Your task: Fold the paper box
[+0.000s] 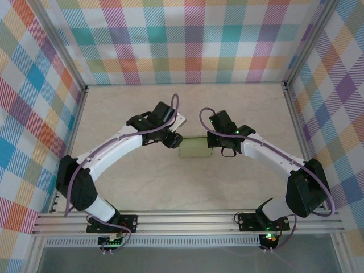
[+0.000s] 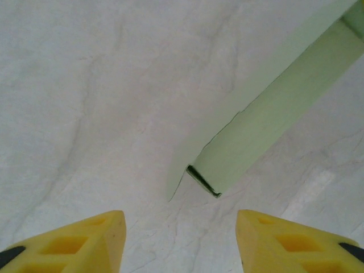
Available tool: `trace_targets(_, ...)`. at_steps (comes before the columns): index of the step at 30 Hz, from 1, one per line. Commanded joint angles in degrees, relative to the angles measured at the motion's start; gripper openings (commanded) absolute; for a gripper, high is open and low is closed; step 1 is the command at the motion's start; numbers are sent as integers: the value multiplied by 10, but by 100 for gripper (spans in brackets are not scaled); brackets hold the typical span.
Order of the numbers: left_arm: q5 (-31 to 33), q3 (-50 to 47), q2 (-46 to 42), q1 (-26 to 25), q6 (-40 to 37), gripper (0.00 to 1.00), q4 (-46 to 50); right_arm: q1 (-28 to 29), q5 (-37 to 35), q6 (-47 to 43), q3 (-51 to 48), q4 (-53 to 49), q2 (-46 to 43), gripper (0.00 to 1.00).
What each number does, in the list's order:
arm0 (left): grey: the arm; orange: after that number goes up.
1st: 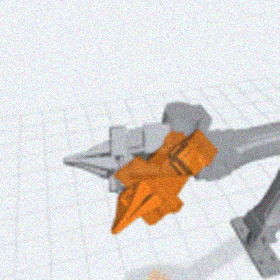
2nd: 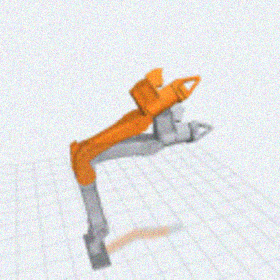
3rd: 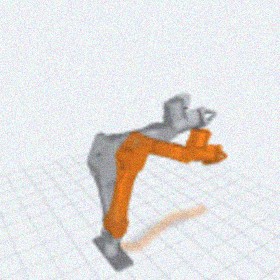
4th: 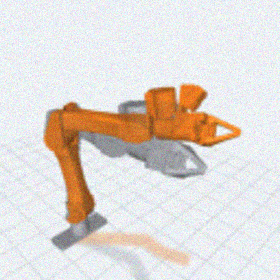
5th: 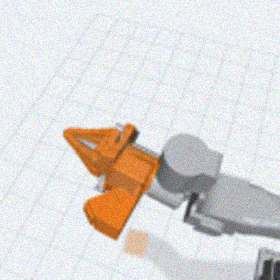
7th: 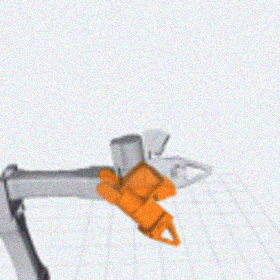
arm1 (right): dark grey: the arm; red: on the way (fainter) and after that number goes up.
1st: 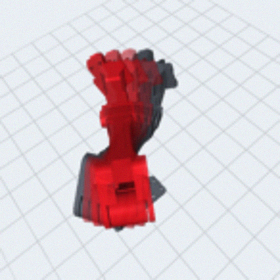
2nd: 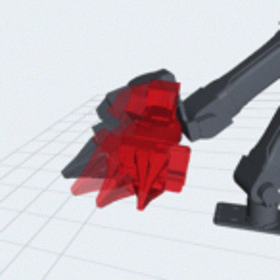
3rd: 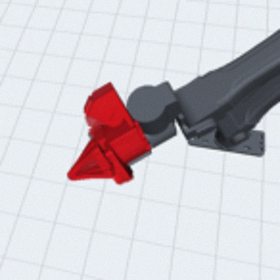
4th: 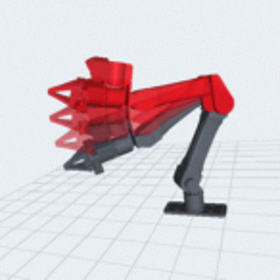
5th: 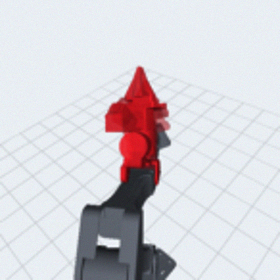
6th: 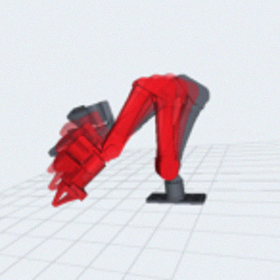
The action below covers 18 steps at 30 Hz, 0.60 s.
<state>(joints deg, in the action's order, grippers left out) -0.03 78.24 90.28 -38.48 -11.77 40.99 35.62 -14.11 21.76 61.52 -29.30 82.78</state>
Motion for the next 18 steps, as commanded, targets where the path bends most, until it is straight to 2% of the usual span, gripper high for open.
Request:
trace_targets(1, -12, 35, 31, 0, -44, 47, 55, 4, 9, -9, 8, -33, 13, 0)
trace_targets(10, 31, 72, 86, 1, -51, 43, 55, 4, 16, -10, 14, -34, 16, 0)
trace_targets(18, 25, 78, 95, 3, -46, 27, 52, 4, 15, -12, 14, -35, 17, 0)
